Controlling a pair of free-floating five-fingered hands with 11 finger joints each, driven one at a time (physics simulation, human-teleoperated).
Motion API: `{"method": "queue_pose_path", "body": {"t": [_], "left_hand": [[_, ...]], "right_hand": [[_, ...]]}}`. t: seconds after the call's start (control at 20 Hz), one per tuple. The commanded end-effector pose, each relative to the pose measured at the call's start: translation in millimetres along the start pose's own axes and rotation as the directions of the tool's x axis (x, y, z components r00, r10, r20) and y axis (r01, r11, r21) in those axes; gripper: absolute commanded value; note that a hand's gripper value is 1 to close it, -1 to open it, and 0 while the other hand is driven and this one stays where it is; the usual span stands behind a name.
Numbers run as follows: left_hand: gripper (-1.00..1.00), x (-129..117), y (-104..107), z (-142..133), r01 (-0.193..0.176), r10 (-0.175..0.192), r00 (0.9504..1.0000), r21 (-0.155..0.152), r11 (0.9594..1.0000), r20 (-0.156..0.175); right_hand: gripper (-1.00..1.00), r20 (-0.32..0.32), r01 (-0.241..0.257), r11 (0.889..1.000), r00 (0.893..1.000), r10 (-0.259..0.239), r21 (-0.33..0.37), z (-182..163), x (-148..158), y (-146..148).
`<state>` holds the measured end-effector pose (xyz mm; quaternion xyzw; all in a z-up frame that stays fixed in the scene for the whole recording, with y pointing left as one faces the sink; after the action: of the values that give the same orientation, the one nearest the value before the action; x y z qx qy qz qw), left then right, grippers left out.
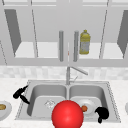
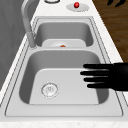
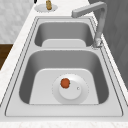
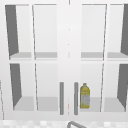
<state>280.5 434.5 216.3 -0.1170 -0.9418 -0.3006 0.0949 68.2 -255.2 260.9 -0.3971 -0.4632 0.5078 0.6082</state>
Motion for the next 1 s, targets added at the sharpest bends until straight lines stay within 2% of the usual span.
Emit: {"method": "queue_pose_path", "body": {"t": [0.0, 0.05, 0.15, 0.2, 0.25, 0.5, 0.55, 0.75, 0.85, 0.95], "left_hand": [[-1.0, 3, 0, -4, 0.066, -0.068, 0.9976, 0.125, 0.99, 0.013], [-1.0, 6, -1, -8, 0.088, -0.091, 0.9957, 0.113, 0.9897, 0.02], [-1.0, 8, -3, -14, 0.108, -0.111, 0.9936, 0.11, 0.988, 0.022], [-1.0, 6, -1, -14, 0.121, -0.121, 0.9927, 0.103, 0.9873, -0.009], [-1.0, 6, 0, -14, 0.133, -0.132, 0.991, 0.102, 0.9857, -0.023], [-1.0, 12, 4, -24, 0.194, -0.192, 0.9809, 0.119, 0.9738, -0.034], [-1.0, 13, 6, -26, 0.201, -0.198, 0.9795, 0.124, 0.9717, -0.037], [-1.0, 19, 9, -43, 0.211, -0.208, 0.9776, 0.126, 0.9694, -0.031], [-1.0, 25, 13, -53, 0.227, -0.226, 0.9739, 0.137, 0.9644, -0.017], [-1.0, 29, 15, -62, 0.233, -0.234, 0.9722, 0.147, 0.9612, -0.016]], "right_hand": [[0.0, 0.0, 0.0, 1.0, 1.0, 0.0, 0.0, 0, 0, 0], [0.0, 0.0, 0.0, 1.0, 1.0, 0.0, 0.0, 0, 0, 0], [0.0, 0.0, 0.0, 1.0, 1.0, 0.0, 0.0, 0, 0, 0], [0.0, 0.0, 0.0, 1.0, 1.0, 0.0, 0.0, 0, 0, 0], [0.0, 0.0, 0.0, 1.0, 1.0, 0.0, 0.0, 0, 0, 0], [0.0, 0.0, 0.0, 1.0, 1.0, 0.0, 0.0, 0, 0, 0], [0.0, 0.0, 0.0, 1.0, 1.0, 0.0, 0.0, 0, 0, 0], [0.0, 0.0, 0.0, 1.0, 1.0, 0.0, 0.0, 0, 0, 0], [0.0, 0.0, 0.0, 1.0, 1.0, 0.0, 0.0, 0, 0, 0], [0.0, 0.0, 0.0, 1.0, 1.0, 0.0, 0.0, 0, 0, 0]]}}
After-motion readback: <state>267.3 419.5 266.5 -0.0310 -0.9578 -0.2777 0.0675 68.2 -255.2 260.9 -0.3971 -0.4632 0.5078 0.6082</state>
